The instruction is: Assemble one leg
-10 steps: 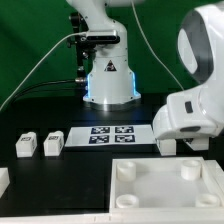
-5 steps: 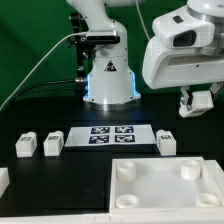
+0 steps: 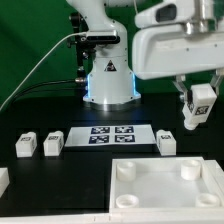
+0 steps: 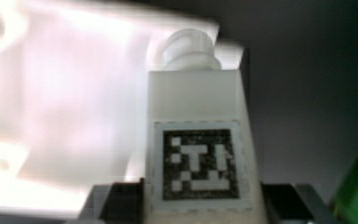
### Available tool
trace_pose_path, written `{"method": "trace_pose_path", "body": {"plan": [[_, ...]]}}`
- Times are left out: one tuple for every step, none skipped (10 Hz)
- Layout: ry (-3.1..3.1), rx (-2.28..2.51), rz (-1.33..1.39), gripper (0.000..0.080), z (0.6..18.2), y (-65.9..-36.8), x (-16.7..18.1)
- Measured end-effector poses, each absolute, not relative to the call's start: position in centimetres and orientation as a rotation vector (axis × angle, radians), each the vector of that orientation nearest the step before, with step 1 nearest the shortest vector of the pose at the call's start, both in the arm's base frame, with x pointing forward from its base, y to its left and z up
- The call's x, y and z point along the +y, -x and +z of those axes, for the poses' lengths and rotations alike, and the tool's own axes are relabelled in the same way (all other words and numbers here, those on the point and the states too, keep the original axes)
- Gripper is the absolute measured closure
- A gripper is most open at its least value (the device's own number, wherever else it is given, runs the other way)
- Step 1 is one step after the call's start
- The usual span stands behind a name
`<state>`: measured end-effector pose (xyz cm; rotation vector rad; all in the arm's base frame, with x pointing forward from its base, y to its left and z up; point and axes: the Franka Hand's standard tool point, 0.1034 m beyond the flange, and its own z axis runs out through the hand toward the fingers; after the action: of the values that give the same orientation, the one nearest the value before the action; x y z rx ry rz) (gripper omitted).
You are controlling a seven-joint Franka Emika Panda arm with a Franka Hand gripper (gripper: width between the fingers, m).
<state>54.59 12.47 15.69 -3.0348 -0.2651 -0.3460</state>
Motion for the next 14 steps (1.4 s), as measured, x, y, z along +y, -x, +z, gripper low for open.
{"method": "trace_pose_path", "body": {"plan": [[3.005,-0.258,-0.514,0.0508,16.8,-56.5,12.3],[2.949,-0.291,-0.738,0.0508,17.5,-57.6,12.6],[2.896,-0.268,-0.876,0.0508,17.2,-57.1,12.6],[2.843,-0.259,-1.009,0.0508,17.1,-57.0,12.5],[2.843,-0.260,-1.007,0.0508,16.1,-56.6,12.4],[2.862,-0.260,-0.968,0.0508,15.5,-56.3,12.2],[2.879,-0.288,-0.946,0.0508,15.1,-56.3,11.8],[2.908,-0.345,-0.937,0.0508,14.2,-56.3,10.2],[2.923,-0.343,-0.925,0.0508,14.2,-56.8,9.2],[2.923,-0.351,-0.944,0.0507,14.5,-57.7,8.8],[2.926,-0.351,-0.947,0.0506,14.4,-58.5,8.4],[2.924,-0.345,-0.955,0.0506,14.5,-59.2,8.3],[2.924,-0.348,-0.954,0.0506,14.4,-59.1,8.3],[2.924,-0.351,-0.953,0.0506,14.3,-59.1,8.3]]}}
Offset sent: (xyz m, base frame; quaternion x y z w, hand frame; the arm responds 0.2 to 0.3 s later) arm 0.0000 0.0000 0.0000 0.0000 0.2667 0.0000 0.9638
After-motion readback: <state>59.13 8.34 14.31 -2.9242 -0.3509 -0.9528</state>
